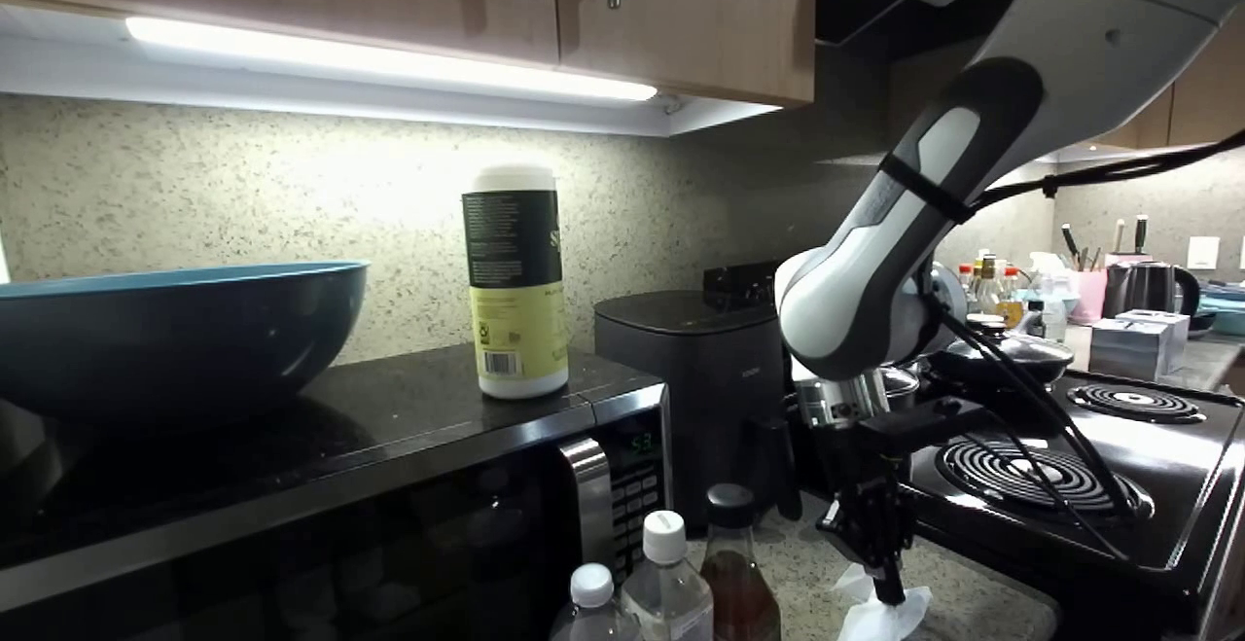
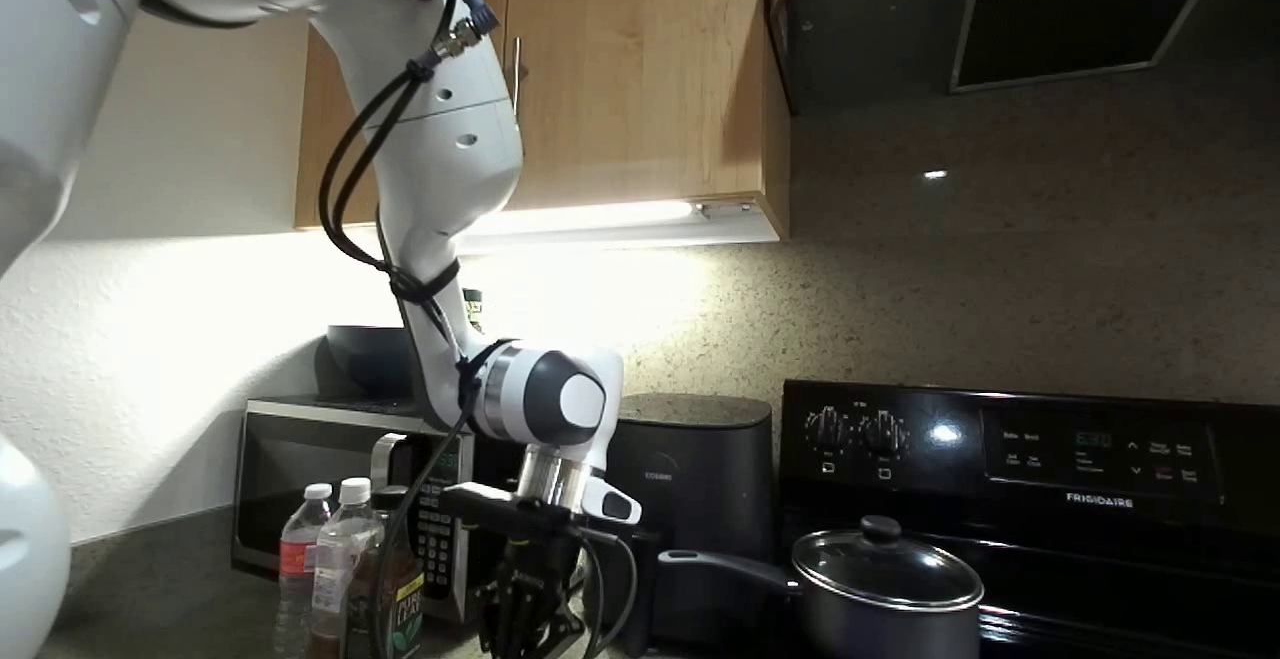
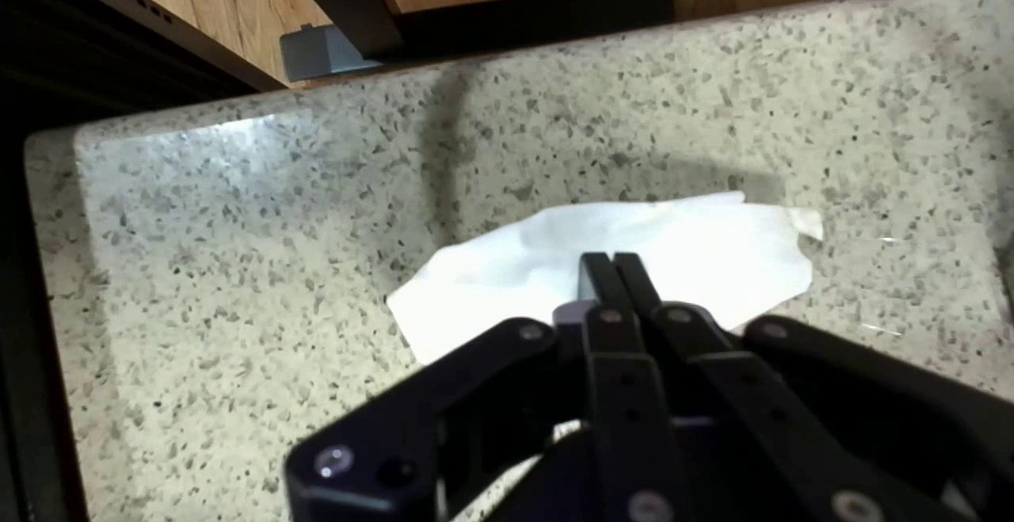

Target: Pick up the white paper, wipe on top of the air fryer and put the paper back on the countertop.

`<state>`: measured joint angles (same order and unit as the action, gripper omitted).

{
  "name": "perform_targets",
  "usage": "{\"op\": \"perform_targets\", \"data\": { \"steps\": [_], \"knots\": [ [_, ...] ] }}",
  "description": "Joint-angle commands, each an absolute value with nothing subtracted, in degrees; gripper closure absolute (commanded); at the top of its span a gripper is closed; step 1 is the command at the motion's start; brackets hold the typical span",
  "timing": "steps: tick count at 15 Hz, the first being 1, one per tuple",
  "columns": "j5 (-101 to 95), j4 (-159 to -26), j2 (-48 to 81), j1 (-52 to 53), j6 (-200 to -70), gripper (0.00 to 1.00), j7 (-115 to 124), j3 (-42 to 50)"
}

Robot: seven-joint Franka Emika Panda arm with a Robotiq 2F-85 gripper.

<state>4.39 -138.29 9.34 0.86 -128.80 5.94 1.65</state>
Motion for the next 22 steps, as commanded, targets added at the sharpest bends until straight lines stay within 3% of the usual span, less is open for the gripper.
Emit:
{"op": "perform_targets", "data": {
  "steps": [1, 6, 7, 8, 11, 19, 22],
  "knots": [
    [6.0, -136.5, 13.5, 0.2, -130.1, 0.99, 4.6, 0.9],
    [5.6, -134.4, 16.0, 0.2, -129.6, 0.99, 4.8, 0.7],
    [5.8, -134.2, 16.1, 0.2, -129.2, 0.73, 4.6, 0.6],
    [5.5, -134.2, 15.9, 0.3, -129.4, 0.72, 4.8, 0.6],
    [5.7, -134.5, 14.7, 0.3, -129.7, 0.55, 5.1, 0.5],
    [5.2, -139.5, 5.3, 0.9, -129.8, 0.03, 6.4, 0.3],
    [5.2, -142.7, 0.2, 1.2, -131.1, 0.00, 6.7, 0.0]
  ]
}}
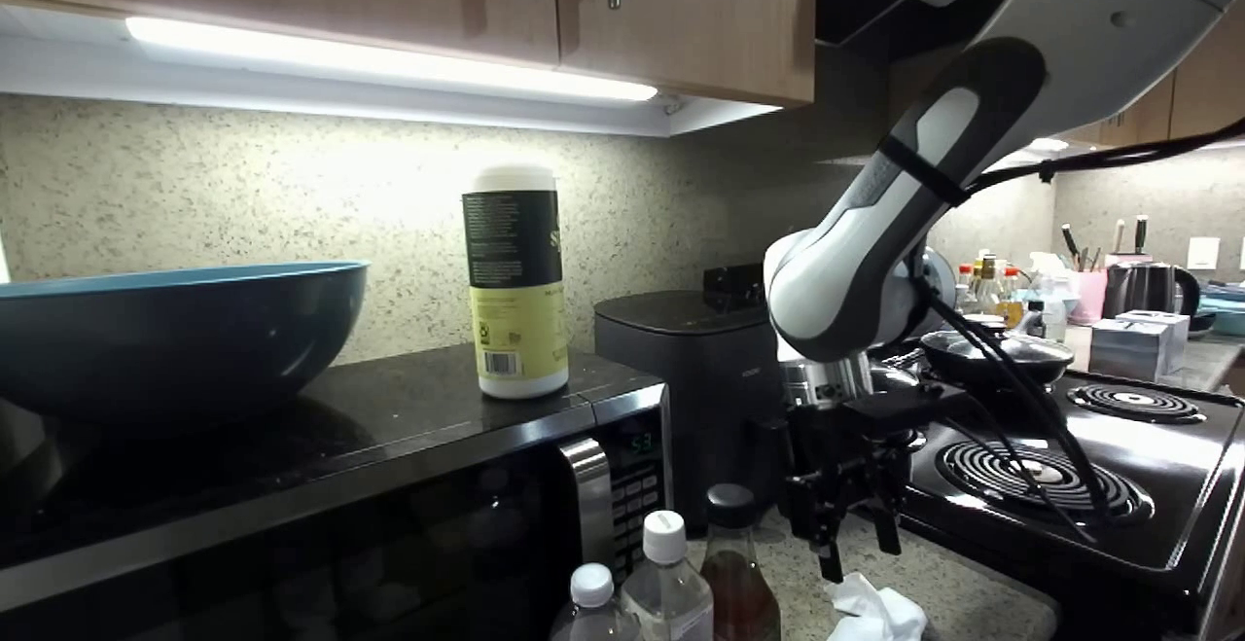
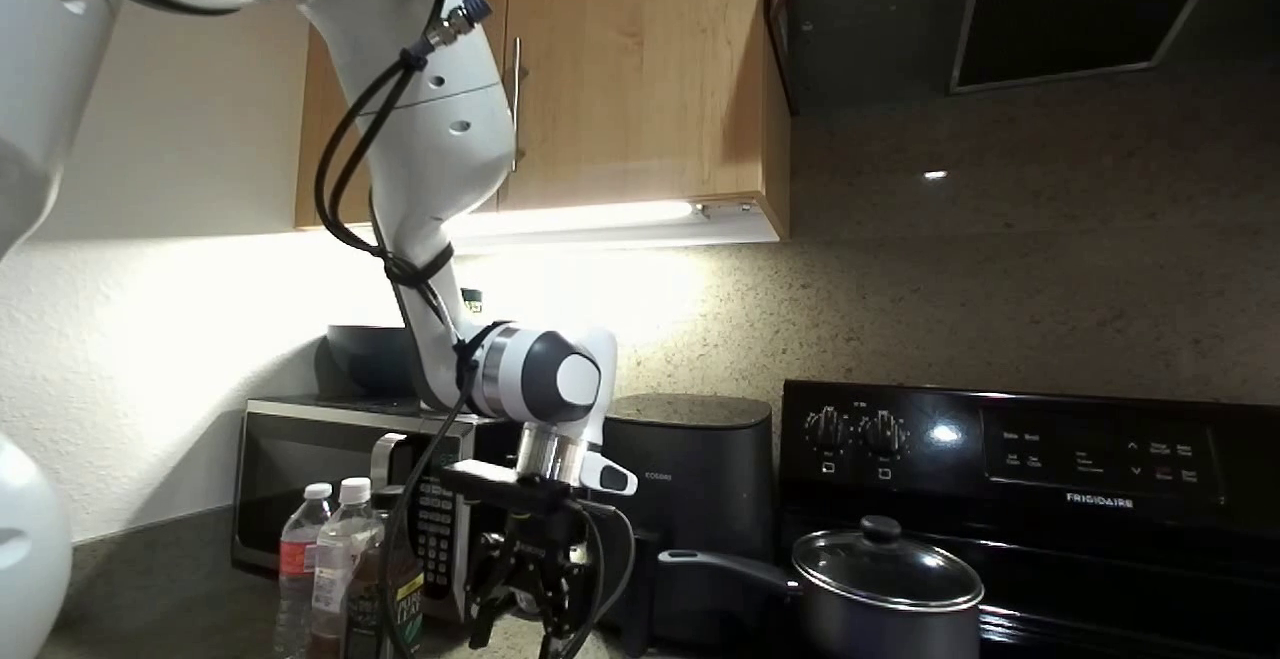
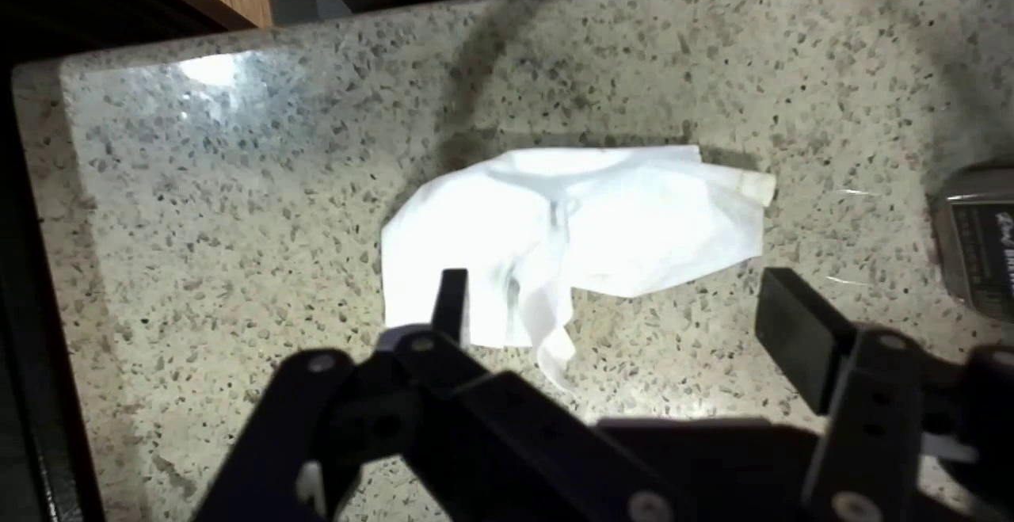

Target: Pick up the white paper, wipe on top of the air fryer and put the paper back on the countertop.

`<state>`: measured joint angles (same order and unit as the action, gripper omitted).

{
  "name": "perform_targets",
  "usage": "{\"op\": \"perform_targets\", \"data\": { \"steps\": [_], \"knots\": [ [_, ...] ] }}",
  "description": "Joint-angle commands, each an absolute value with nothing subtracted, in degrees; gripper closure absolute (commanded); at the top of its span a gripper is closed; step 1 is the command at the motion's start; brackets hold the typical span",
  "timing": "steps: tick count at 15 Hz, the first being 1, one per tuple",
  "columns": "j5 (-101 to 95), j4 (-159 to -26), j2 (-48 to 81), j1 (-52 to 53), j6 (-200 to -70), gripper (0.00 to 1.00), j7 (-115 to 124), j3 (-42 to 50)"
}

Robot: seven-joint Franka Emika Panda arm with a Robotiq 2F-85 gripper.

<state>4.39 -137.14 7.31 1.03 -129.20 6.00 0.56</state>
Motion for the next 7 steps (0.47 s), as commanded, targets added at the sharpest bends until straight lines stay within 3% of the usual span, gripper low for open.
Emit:
{"op": "perform_targets", "data": {
  "steps": [1, 7],
  "knots": [
    [5.3, -143.5, -1.4, 1.2, -131.3, 0.00, 6.9, -0.1],
    [4.4, -142.3, -1.7, 0.8, -129.3, 0.00, 6.4, -0.1]
  ]
}}
